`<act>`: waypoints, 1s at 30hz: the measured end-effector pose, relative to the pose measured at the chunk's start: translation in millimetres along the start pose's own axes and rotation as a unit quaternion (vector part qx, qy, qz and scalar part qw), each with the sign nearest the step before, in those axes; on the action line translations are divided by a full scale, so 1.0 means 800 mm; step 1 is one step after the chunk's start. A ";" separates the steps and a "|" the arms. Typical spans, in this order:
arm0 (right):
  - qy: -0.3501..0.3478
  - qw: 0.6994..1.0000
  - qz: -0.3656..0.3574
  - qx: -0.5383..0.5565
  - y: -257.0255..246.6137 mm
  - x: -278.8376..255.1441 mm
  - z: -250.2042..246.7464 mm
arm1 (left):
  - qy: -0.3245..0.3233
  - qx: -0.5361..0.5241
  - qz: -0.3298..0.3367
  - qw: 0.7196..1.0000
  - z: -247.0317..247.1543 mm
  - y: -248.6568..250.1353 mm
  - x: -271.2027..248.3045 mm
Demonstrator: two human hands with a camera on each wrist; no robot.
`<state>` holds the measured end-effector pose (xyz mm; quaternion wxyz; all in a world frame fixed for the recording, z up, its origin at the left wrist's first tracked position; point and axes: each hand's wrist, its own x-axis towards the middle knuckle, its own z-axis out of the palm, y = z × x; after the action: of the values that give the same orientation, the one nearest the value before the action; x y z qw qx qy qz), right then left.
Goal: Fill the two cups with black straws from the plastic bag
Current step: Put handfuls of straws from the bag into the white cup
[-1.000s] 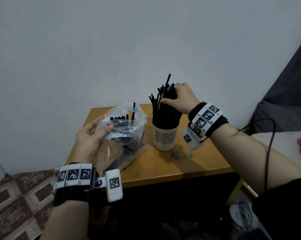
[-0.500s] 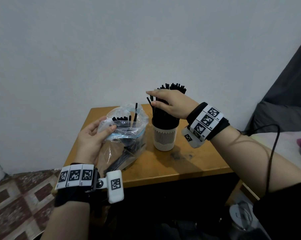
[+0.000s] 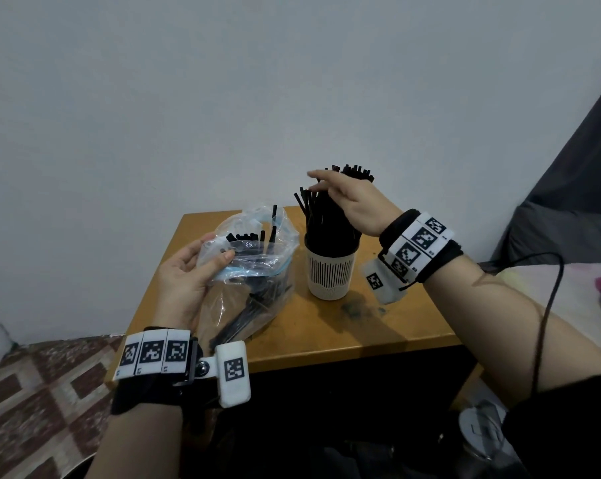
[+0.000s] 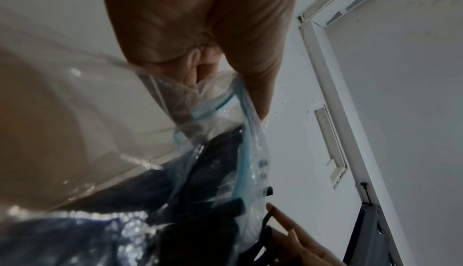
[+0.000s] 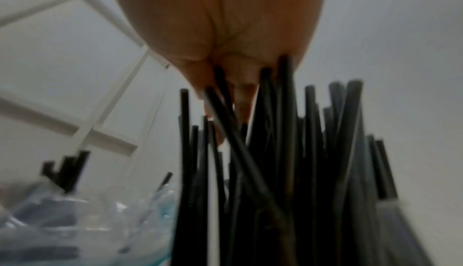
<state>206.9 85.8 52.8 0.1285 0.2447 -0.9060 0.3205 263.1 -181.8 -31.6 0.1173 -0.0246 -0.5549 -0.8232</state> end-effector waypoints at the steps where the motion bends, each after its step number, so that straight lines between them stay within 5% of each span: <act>1: -0.019 0.999 0.011 -0.036 0.002 0.001 -0.001 | -0.001 0.001 0.001 1.000 0.000 -0.001 0.000; 5: -0.086 0.980 0.043 -0.173 -0.002 0.000 -0.001 | -0.012 0.015 -0.003 1.000 -0.002 -0.001 -0.002; 13: 0.185 0.978 -0.099 0.007 -0.064 -0.052 0.025 | -0.056 -0.034 -0.010 0.998 -0.008 0.002 -0.008; 19: 0.144 0.988 0.025 0.045 -0.066 -0.086 0.090 | -0.093 -0.025 -0.040 0.995 -0.015 0.001 -0.014; 23: 0.121 0.987 0.096 0.036 -0.051 -0.095 0.116 | -0.077 0.087 -0.028 0.993 -0.019 -0.003 -0.020; 30: 0.059 0.968 0.173 0.170 -0.034 -0.097 0.129 | -0.045 0.249 -0.001 0.967 -0.012 -0.005 -0.024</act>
<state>279.3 29.2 -42.1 0.0810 0.0828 -0.8574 0.5015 281.5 -185.8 -42.1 0.0935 -0.0314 -0.7474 -0.6571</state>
